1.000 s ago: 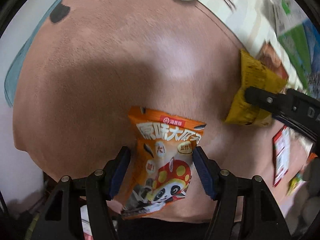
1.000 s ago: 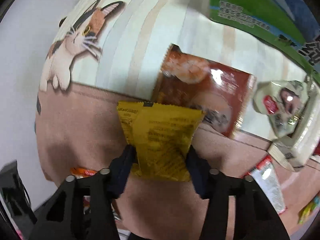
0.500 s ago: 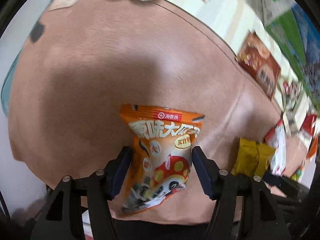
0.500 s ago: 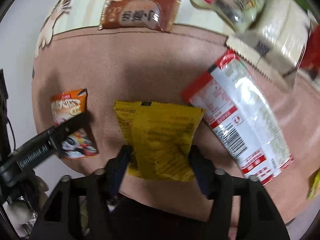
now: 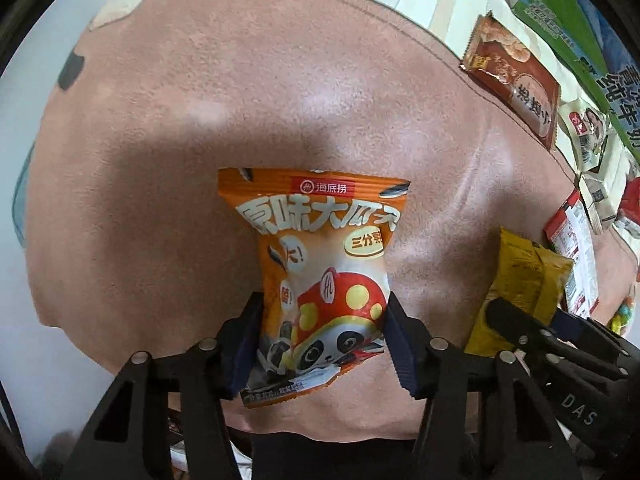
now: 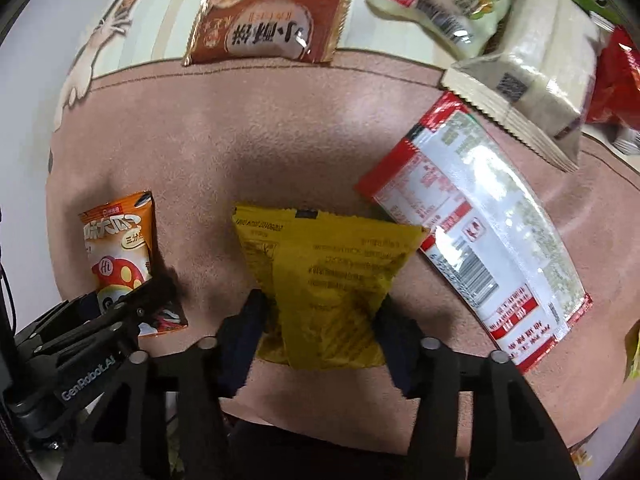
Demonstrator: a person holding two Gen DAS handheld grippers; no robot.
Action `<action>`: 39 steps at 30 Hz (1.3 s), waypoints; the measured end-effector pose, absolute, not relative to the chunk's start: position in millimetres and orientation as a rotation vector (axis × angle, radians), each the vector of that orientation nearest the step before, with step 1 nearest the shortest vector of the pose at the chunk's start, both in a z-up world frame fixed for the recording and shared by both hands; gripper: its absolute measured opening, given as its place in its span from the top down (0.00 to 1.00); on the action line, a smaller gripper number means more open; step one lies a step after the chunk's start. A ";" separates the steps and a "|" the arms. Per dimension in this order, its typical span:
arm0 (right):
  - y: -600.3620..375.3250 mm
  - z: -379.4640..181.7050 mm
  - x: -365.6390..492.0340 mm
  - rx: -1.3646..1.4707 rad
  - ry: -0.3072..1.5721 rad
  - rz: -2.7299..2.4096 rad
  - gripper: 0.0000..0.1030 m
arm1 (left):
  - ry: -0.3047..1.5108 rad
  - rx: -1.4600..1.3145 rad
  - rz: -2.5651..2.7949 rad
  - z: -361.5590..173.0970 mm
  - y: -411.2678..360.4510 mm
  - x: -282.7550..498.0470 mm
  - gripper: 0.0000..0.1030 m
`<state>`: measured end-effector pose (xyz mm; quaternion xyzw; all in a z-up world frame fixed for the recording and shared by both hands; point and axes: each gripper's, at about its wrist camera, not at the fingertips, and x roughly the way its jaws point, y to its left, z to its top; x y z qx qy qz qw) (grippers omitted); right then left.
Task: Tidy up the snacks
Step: 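Grasp the orange panda snack bag with left tool while right tool grasps yellow chip bag, then carry both bags into the cardboard box and open both tools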
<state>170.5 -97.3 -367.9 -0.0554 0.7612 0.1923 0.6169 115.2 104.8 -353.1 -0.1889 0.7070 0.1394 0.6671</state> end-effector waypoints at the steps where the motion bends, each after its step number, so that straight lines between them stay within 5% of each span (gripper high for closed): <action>1: -96.5 -367.5 168.1 -0.114 1.750 0.448 0.52 | 1.589 -0.423 0.318 -351.1 100.9 114.1 0.48; 13: -162.5 -299.1 204.9 0.104 1.683 0.505 0.55 | 1.473 -0.463 0.186 -261.5 47.3 134.9 0.49; 24: -243.7 -183.6 299.7 0.283 1.473 0.478 0.55 | 1.293 -0.389 -0.077 -143.6 16.0 275.3 0.49; 31: -270.7 -141.6 383.1 0.277 1.361 0.392 0.55 | 1.302 -0.338 -0.137 -132.1 8.1 371.8 0.49; 39: -260.7 -185.2 455.3 0.237 1.472 0.340 0.55 | 1.455 -0.314 -0.121 -178.8 11.4 446.1 0.48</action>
